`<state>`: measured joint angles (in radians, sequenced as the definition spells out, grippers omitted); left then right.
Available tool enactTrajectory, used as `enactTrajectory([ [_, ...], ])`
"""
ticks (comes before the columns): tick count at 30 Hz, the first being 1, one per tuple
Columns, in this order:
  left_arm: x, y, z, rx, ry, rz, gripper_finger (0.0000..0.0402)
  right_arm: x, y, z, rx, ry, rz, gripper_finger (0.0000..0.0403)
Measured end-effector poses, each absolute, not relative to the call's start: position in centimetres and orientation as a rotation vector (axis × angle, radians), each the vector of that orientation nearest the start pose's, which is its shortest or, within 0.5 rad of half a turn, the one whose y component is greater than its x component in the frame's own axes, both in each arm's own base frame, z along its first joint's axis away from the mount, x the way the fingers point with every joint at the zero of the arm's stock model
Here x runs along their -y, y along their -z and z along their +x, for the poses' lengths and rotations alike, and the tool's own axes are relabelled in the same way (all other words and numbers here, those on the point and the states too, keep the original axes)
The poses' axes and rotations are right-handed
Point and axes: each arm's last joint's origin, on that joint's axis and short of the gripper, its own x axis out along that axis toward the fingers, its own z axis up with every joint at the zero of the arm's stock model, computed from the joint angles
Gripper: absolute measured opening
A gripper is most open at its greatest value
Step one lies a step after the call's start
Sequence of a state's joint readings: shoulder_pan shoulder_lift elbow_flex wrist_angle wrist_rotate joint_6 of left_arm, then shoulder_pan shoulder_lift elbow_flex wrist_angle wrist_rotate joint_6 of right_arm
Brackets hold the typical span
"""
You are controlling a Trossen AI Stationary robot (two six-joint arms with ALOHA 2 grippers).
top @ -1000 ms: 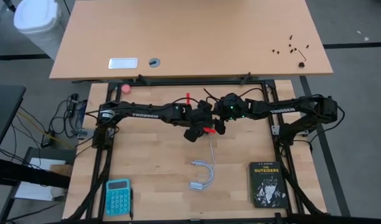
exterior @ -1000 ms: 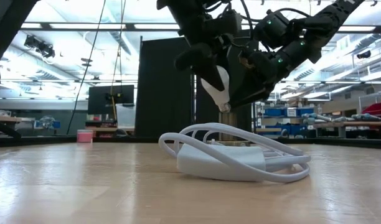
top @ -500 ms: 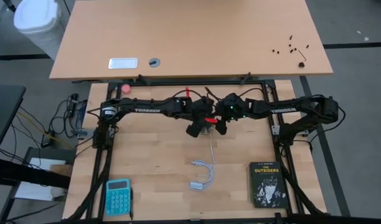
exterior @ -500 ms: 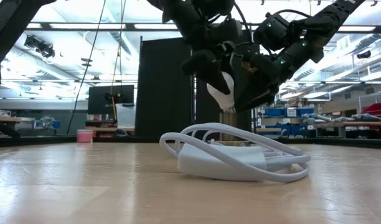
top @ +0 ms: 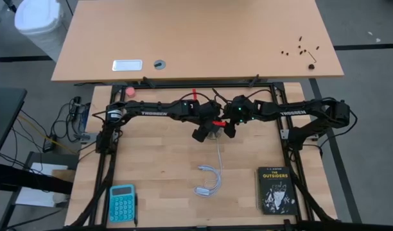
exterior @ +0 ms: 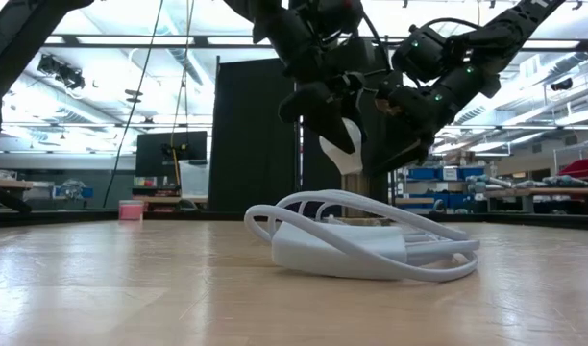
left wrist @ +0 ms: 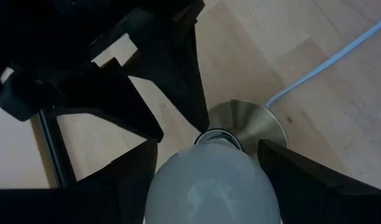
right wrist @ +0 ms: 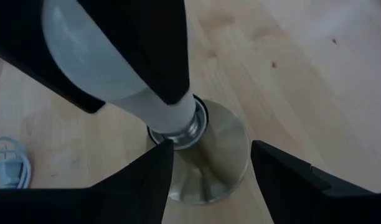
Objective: Screw lightbulb
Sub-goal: Insert the white lightbulb into the silver lamp
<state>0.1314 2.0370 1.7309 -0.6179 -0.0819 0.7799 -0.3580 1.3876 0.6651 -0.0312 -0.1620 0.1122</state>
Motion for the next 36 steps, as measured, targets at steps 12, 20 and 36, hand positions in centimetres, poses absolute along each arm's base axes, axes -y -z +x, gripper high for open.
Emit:
enactTrajectory([
  [12, -5.9, -24.8, 44.4, -0.969, 0.159, 0.627, 0.0275, 8.7, -17.9, 24.9, -0.746, 0.214, 0.268, 0.022],
  [20, -5.8, -24.8, 44.5, -0.953, 0.17, 0.606, 0.0275, 7.9, -17.9, 25.3, -0.736, 0.193, 0.281, 0.0215],
  [36, -5.7, -24.8, 44.5, -0.947, 0.158, 0.581, 0.0275, 7.1, -16.5, 22.2, -0.667, 0.397, 0.213, 0.0215],
])
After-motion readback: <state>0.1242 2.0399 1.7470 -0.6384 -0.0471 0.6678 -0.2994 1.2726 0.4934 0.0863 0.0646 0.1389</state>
